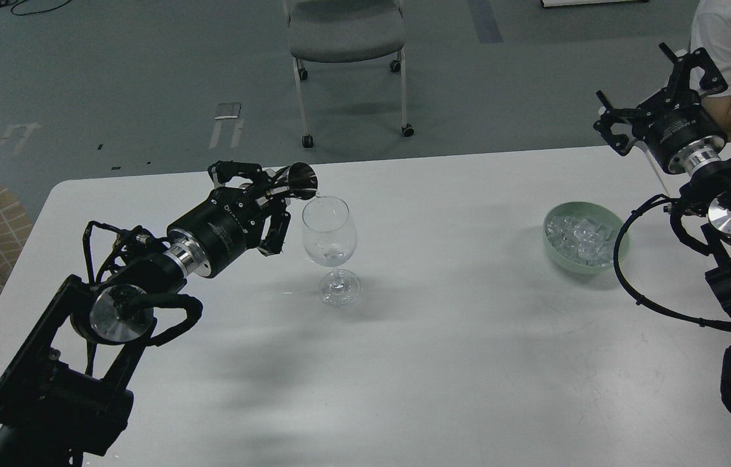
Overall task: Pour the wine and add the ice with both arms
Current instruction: 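Position the jigger above the wine glass rim with the left gripper, then tilt the jigger over the wine glass with the left gripper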
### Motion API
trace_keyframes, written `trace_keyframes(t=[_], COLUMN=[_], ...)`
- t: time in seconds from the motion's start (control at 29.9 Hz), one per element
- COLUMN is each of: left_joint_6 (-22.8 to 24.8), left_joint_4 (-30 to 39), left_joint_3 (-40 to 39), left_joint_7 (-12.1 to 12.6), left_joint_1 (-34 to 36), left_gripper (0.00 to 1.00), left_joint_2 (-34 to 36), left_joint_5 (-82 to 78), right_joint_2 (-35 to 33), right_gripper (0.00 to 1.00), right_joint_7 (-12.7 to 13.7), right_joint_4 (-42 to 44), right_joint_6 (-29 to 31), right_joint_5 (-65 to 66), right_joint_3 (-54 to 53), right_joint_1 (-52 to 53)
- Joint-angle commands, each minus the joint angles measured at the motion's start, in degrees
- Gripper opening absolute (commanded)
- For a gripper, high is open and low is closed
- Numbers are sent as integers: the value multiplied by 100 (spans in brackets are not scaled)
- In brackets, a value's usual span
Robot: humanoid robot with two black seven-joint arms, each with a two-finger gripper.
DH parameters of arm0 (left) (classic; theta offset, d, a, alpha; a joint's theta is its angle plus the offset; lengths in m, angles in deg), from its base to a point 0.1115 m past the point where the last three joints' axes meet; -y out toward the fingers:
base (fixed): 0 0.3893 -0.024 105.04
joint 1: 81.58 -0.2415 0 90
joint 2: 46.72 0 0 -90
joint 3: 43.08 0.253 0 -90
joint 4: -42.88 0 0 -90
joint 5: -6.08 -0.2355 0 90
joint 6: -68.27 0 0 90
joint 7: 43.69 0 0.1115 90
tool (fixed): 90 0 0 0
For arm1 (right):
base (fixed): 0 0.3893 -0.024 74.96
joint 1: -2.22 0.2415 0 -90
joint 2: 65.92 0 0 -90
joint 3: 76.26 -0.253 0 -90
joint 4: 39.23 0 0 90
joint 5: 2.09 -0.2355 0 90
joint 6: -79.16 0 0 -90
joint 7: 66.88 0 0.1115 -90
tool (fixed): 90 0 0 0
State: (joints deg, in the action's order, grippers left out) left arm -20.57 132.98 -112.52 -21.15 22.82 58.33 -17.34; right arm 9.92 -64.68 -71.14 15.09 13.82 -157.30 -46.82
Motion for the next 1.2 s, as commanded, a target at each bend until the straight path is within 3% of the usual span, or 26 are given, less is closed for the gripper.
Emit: trace_keyframes(t=[0.0,1.17], left_joint_6=[42,376], left_joint_4=[7,25], left_joint_3=[0,123], left_joint_7=[5,5], left_joint_1=[1,98], left_gripper=[12,11], left_joint_2=[7,165], left_joint_5=[-40,-1332], right_joint_2=[-8,-227], right_gripper=[100,100], right_joint_7=[0,0], right_joint_4=[0,-561], right_joint_6=[0,-26], right_joint_5=[0,-27], right_joint_3=[1,-44], right_joint_1=[-1,-176])
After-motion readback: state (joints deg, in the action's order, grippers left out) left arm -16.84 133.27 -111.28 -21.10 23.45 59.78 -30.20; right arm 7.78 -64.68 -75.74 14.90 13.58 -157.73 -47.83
